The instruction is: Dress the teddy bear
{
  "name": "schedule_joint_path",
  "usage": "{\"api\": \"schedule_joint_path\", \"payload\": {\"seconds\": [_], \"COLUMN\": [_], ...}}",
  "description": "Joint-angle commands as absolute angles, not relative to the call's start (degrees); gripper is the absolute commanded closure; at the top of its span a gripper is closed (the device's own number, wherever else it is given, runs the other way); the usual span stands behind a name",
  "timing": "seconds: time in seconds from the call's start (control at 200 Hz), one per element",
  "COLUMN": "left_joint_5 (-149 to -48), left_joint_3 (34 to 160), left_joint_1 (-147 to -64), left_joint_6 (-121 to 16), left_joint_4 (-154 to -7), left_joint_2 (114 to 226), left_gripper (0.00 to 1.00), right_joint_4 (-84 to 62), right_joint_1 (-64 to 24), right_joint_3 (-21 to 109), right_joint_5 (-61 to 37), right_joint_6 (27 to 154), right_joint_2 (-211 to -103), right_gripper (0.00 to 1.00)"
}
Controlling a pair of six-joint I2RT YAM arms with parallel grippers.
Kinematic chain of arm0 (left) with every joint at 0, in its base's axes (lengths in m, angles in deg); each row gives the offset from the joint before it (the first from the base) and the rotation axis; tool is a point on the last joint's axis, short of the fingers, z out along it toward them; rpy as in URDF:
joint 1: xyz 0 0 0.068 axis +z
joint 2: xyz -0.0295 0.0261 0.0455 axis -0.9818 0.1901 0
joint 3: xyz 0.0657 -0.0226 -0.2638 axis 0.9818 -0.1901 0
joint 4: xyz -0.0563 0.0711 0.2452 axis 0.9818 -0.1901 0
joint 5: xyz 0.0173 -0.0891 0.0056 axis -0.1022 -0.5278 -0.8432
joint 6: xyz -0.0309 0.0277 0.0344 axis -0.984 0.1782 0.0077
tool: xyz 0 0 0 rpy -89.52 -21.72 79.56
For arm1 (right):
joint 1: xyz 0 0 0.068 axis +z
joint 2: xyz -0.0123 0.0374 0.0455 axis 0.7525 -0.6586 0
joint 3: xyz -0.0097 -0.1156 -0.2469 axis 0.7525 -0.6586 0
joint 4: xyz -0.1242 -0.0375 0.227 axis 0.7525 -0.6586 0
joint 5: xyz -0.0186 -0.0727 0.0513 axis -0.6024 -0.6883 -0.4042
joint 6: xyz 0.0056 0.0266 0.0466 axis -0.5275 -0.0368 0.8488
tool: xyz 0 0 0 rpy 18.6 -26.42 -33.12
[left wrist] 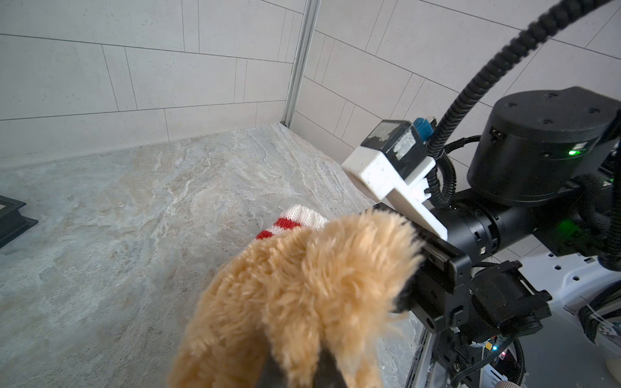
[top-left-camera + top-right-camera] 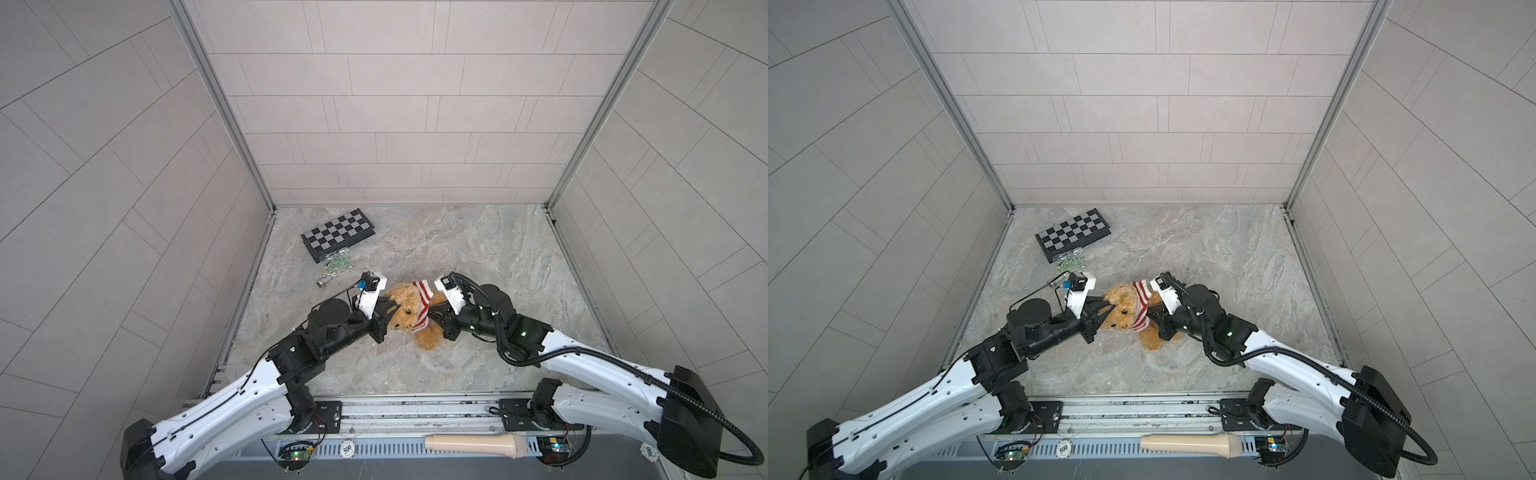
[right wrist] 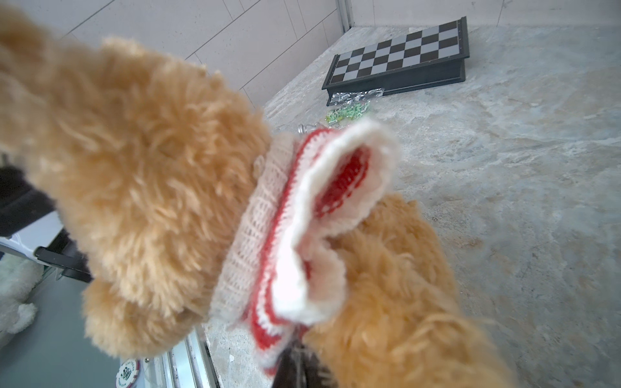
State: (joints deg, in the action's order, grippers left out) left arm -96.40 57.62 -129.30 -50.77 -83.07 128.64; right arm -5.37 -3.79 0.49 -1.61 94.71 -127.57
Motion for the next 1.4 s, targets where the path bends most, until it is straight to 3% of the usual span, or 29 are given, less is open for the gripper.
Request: {"api": "schedule_joint_path", "payload": {"seconds": [0.0, 0.32, 0.591, 1.041, 1.392], "left_joint_5": [-95.8, -93.6, -91.0, -77.3, -78.7], "left_joint_3": [57.7, 57.7, 53.9, 47.2, 45.1], "left_joint_1": [-129.2, -128.7, -128.6, -128.7, -128.6], "left_joint_6": [-50.2, -46.2, -48.2, -57.7, -60.8], "left_joint_4": [-81.7, -92.0, -90.9, -84.6, -79.2], "left_joint_2": [126.8, 122.9, 117.0, 110.4, 110.4], "left_gripper": [1.0, 1.0, 1.0, 1.0, 1.0], "right_joint_4": [-5.8, -10.7, -14.6, -21.0, -16.8], "right_joint_1": [-3.5, -3.8, -6.5, -7.1, -7.1], "right_joint_3": [1.5, -0.5, -4.7, -9.5, -8.2], "right_joint_5": [-5.9, -15.7, -24.4, -25.1, -15.1], "right_joint_6": [94.3, 95.5, 102.1, 105.0, 102.8], "right_joint_2": [-123.6, -111.9, -107.7, -103.8, -109.9], "right_gripper": [1.0, 1.0, 1.0, 1.0, 1.0]}}
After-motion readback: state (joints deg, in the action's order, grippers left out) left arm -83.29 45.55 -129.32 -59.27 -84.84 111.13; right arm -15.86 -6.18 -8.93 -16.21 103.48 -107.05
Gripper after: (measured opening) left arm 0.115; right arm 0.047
